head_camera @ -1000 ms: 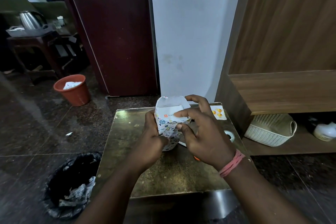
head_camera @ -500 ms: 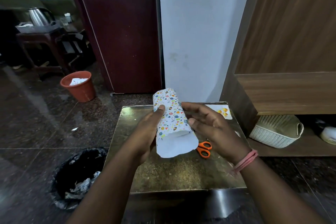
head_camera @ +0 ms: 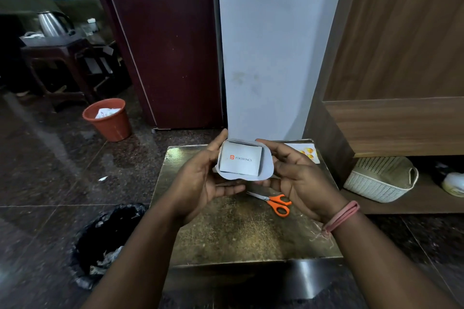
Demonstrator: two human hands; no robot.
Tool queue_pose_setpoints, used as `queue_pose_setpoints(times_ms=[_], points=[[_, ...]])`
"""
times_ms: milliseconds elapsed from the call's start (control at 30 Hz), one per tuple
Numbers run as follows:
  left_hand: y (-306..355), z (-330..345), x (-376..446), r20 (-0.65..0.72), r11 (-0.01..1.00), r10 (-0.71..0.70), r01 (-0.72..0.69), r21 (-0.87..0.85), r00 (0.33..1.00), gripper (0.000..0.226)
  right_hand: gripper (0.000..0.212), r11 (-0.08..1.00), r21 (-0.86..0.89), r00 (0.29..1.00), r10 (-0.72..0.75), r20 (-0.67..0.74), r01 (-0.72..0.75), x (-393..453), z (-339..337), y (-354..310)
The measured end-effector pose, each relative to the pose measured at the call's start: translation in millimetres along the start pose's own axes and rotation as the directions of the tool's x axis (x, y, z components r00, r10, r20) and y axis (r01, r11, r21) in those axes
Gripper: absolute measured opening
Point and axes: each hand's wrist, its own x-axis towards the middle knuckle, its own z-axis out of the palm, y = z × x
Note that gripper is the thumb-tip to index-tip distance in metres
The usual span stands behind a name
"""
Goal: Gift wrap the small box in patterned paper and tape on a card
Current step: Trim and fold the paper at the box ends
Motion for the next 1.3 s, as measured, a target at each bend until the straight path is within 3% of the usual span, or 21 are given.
queue_pose_setpoints(times_ms=[133, 467, 700, 833, 1067, 1300], points=[[-4, -5, -1, 0.092, 1.0, 0.017, -0.017, 0.0, 0.996, 0.06, 0.045, 1.0, -0.01, 0.999, -0.027, -0.028, 0.027, 2, -4, 3], [-4, -3, 1, -0.003, 0.979, 0.086, -0.084, 0.185, 0.996, 0.047, 0.041, 0.99, -0.116, 0.995, -0.091, -0.047, 0.085, 4, -5, 5], [-5, 2, -3, -0.005, 0.97, 0.111, -0.107, 0.216, 0.994, 0.046, 0.045, 0.978, -0.174, 0.986, -0.136, -0.094, 0.118, 2, 0, 3], [-4, 6, -2, -0.009, 0.968, 0.121, -0.116, 0.22, 0.993, 0.043, 0.037, 0.972, -0.187, 0.983, -0.162, -0.091, 0.143, 1, -1, 4], [-7, 5, -1, -0.041, 0.973, 0.134, -0.124, 0.196, 0.99, 0.045, 0.042, 0.972, -0.175, 0.985, -0.167, -0.049, 0.156, 1, 2, 2], [-12, 6, 2, -0.063, 0.943, 0.154, -0.127, 0.308, 0.986, 0.044, 0.035, 0.951, -0.27, 0.979, -0.182, -0.091, 0.152, 2, 5, 3]])
